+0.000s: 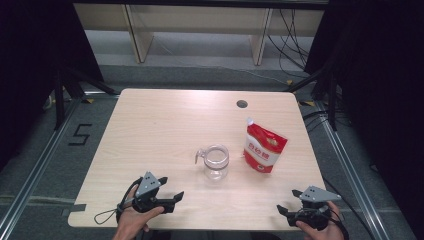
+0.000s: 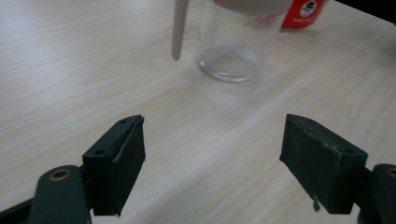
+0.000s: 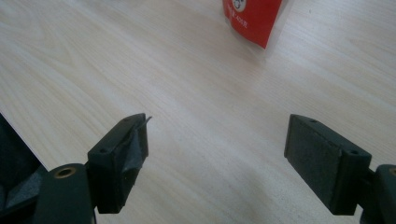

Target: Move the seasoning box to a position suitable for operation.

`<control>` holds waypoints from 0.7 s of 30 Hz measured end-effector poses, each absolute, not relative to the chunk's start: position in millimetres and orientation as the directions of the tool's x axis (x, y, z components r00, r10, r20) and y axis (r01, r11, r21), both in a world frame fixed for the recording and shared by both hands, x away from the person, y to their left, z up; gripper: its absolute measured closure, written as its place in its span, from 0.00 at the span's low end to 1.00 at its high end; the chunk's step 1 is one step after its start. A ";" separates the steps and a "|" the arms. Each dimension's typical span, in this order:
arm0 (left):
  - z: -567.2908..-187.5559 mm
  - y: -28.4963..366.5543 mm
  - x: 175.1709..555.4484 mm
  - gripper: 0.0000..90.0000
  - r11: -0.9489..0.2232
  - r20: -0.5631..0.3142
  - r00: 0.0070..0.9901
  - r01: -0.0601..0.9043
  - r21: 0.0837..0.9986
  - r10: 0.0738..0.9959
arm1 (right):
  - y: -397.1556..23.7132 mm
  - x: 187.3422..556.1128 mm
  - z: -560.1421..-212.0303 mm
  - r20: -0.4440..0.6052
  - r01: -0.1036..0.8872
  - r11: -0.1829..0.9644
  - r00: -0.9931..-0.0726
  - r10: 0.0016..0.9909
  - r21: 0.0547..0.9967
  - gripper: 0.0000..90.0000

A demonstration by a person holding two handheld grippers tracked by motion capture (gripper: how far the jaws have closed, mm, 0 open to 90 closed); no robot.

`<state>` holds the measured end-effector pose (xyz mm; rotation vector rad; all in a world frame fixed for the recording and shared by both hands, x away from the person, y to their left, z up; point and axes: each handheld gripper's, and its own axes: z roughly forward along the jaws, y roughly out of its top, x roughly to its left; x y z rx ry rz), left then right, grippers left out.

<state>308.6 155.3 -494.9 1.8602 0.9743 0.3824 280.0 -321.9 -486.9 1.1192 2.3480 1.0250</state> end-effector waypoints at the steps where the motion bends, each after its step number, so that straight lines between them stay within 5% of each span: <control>1: -494.3 157.2 310.2 0.24 -0.209 -0.150 0.625 0.463 0.861 0.766 | -320.2 276.8 -486.2 0.037 0.568 0.394 -0.601 0.798 0.723 0.25; 21: -488.2 128.4 361.8 0.41 -0.208 -0.077 0.600 0.392 0.896 0.796 | -320.6 280.7 -485.8 -0.001 0.516 0.412 -0.623 0.783 0.751 0.26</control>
